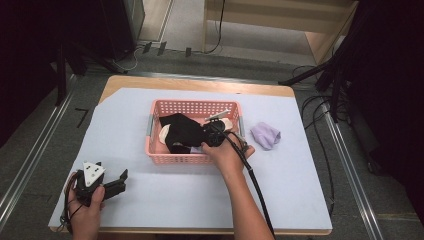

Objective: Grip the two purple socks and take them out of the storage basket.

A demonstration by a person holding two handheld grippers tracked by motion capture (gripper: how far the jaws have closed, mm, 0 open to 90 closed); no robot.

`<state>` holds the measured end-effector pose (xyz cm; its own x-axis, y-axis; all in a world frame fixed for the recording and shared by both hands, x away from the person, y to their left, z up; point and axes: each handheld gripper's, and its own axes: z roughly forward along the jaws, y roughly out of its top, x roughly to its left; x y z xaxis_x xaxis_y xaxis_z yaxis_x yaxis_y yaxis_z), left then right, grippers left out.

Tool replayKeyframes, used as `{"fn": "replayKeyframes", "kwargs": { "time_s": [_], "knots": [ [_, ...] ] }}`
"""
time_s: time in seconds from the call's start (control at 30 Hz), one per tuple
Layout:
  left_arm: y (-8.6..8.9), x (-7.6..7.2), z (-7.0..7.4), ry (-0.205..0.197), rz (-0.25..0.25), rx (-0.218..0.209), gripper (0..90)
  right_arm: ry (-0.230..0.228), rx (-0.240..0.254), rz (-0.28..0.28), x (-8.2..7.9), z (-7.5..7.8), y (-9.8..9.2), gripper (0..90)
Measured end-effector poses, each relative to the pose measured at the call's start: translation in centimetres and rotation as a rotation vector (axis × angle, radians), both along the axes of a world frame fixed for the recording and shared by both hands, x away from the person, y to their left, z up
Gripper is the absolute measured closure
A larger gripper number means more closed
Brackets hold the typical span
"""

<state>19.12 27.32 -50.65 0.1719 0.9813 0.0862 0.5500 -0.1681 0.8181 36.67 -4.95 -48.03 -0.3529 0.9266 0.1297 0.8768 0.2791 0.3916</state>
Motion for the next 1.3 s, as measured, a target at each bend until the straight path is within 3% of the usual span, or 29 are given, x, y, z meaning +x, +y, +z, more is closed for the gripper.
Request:
{"fn": "replayKeyframes", "kwargs": {
  "time_s": [0.03,0.1,0.17,0.3,0.4,0.43,0.47,0.53,0.8,0.9,0.93,1.13,1.3],
  "knots": [
    [0.0,0.0,0.0,0.0,0.0,0.0,14.5,0.0,0.0,0.0,0.0,0.0,0.0,66.0],
    [0.0,0.0,0.0,-0.001,-0.001,0.002,14.5,0.002,-0.028,0.006,-0.1,0.0,0.2,74.0],
    [0.0,0.0,0.0,-0.001,-0.001,0.001,14.5,-0.001,-0.024,0.012,-0.2,0.0,0.2,81.9],
    [0.0,0.0,0.0,-0.003,0.0,-0.001,14.5,-0.029,-0.014,0.002,-0.4,0.0,0.0,84.8],
    [0.0,0.0,0.0,0.0,-0.001,-0.001,14.5,-0.132,0.059,0.002,-0.9,0.5,-0.7,85.2],
    [0.0,0.0,0.0,0.0,-0.001,-0.001,14.5,-0.132,0.059,0.002,-0.9,0.5,-0.7,85.2],
    [0.0,0.0,0.0,-0.001,0.0,0.002,14.5,-0.185,0.095,-0.005,-1.2,0.9,-1.1,85.3],
    [0.0,0.0,0.0,-0.001,-0.001,0.003,14.5,-0.247,0.14,-0.015,-1.6,1.6,-1.5,85.2],
    [-0.1,0.0,0.0,-0.002,0.0,0.004,14.5,-0.489,0.244,-0.026,-2.8,4.0,-2.6,85.1],
    [-0.1,0.0,0.0,-0.003,0.0,0.004,14.5,-0.53,0.268,-0.023,-3.1,4.5,-2.8,85.0],
    [0.0,0.0,0.0,-0.002,-0.001,0.006,14.5,-0.587,0.305,-0.017,-3.4,5.1,-3.0,85.0],
    [-0.1,0.0,0.0,-0.002,-0.001,0.004,14.5,-0.696,0.379,-0.018,-4.2,6.5,-3.4,85.0],
    [-0.1,0.0,0.0,-0.003,0.0,0.005,14.5,-0.748,0.415,-0.024,-4.4,7.0,-4.1,85.0]
  ]
}}
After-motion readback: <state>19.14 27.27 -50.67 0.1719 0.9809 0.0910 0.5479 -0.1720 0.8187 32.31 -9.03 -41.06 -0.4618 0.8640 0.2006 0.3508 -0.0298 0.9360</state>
